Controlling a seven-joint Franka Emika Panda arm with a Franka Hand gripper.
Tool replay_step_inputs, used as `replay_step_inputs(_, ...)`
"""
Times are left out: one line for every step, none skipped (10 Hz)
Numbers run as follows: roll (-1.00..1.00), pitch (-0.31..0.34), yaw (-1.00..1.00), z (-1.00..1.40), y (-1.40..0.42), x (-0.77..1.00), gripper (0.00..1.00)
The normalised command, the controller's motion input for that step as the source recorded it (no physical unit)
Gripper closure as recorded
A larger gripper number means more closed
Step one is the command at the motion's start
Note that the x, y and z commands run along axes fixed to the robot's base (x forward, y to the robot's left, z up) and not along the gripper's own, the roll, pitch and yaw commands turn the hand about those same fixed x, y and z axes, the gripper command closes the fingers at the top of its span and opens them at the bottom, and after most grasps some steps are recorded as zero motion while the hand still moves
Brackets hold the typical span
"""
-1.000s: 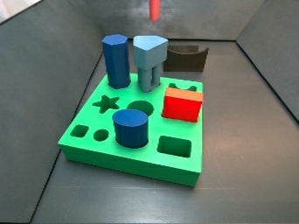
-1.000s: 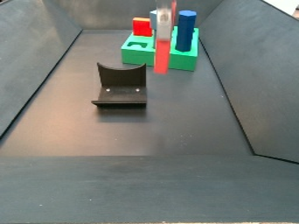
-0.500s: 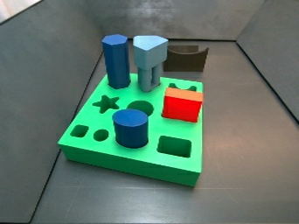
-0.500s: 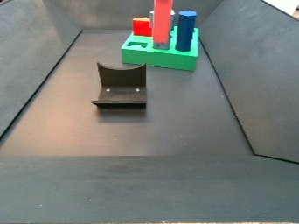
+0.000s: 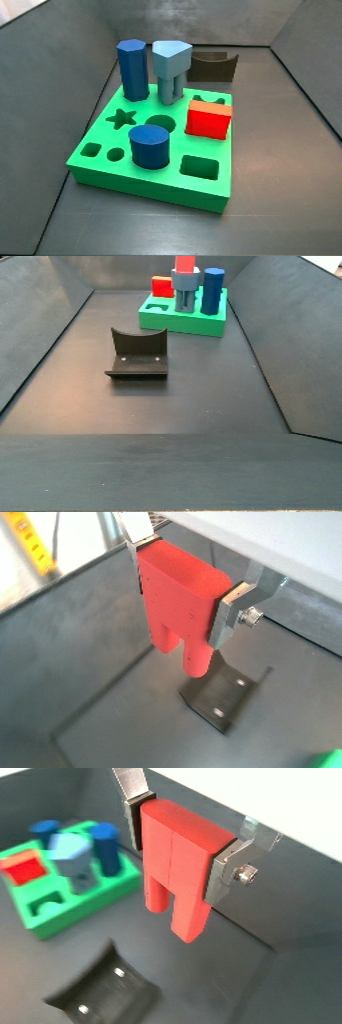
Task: Pick up the square-circle object. Move up. Move to above the board. Insert the square-circle object.
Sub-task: Move to above the board.
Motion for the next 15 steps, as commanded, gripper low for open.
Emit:
replay_step_inputs(0.0,0.022,1.0,0.11,-1.0,-0.06,1.0)
replay_step_inputs(0.0,0.019,1.0,0.11,-1.0,-0.06,1.0)
replay_step_inputs(0.0,0.02,1.0,0.11,-1.0,-0.06,1.0)
replay_step_inputs(0.0,0.02,1.0,0.11,-1.0,-0.06,1.0)
replay_step_inputs(0.0,0.018,1.0,0.12,-1.0,-0.06,1.0)
replay_step_inputs(0.0,0.018,1.0,0.12,-1.0,-0.06,1.0)
replay_step_inputs(0.0,0.019,1.0,0.12,-1.0,-0.06,1.0)
replay_step_inputs(0.01,0.021,1.0,0.13,-1.0,-0.06,1.0)
replay_step_inputs(0.01,0.024,1.0,0.14,-1.0,-0.06,1.0)
replay_step_inputs(0.01,0.026,1.0,0.14,-1.0,-0.05,1.0)
replay_step_inputs(0.01,0.033,1.0,0.15,-1.0,-0.04,1.0)
replay_step_inputs(0.02,0.04,1.0,0.16,-1.0,-0.03,1.0)
replay_step_inputs(0.02,0.054,1.0,0.13,-0.8,0.01,1.0)
replay_step_inputs(0.02,0.064,1.0,0.11,-0.62,0.03,1.0)
replay_step_inputs(0.03,0.085,1.0,0.06,-0.32,0.05,1.0)
